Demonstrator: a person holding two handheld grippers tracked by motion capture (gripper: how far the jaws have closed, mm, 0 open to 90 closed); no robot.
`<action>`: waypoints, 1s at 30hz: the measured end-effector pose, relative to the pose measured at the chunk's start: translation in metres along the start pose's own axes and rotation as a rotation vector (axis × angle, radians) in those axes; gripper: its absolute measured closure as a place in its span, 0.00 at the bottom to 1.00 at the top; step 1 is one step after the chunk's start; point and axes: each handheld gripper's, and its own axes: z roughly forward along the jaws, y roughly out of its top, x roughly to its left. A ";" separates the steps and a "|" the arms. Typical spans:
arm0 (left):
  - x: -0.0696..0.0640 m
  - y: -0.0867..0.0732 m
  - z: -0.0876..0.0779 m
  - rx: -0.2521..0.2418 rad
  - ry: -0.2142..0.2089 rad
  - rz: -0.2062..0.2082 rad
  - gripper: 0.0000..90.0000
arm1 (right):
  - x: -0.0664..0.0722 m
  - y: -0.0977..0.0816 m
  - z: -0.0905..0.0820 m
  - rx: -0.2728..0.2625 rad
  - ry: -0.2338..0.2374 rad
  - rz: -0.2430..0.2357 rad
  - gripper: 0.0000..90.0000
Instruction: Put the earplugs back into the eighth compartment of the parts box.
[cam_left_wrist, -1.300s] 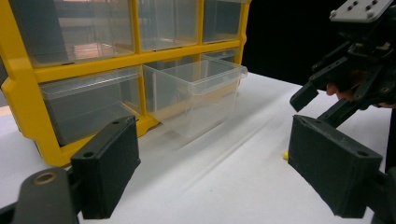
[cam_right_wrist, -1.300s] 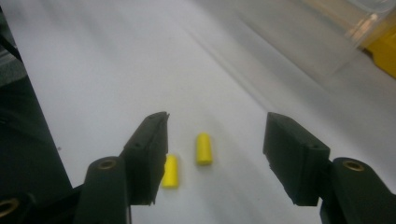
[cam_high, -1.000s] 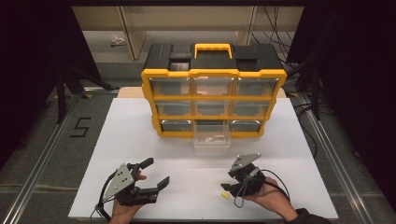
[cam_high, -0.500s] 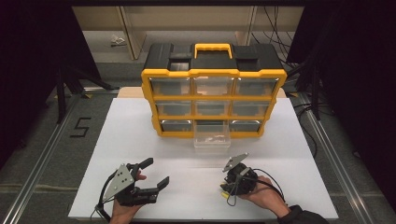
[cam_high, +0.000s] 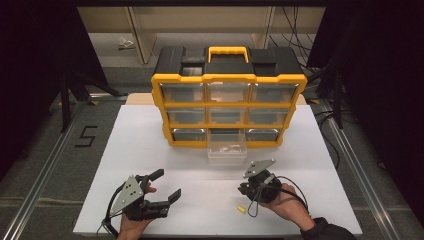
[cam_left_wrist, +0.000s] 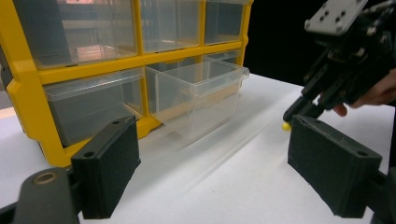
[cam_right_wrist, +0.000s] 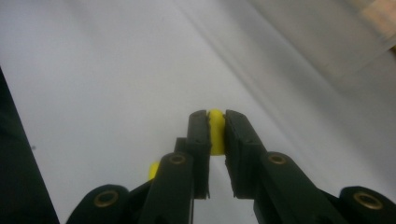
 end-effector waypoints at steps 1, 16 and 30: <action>0.000 0.000 0.000 0.000 0.000 0.001 0.18 | 0.000 0.001 -0.002 -0.008 0.000 0.004 0.90; 0.000 0.000 0.000 -0.001 0.002 0.002 0.18 | -0.003 0.027 -0.035 -0.134 -0.022 -0.035 0.91; 0.000 0.000 0.000 -0.005 0.004 0.002 0.18 | -0.017 0.049 -0.045 -0.232 -0.063 -0.015 0.91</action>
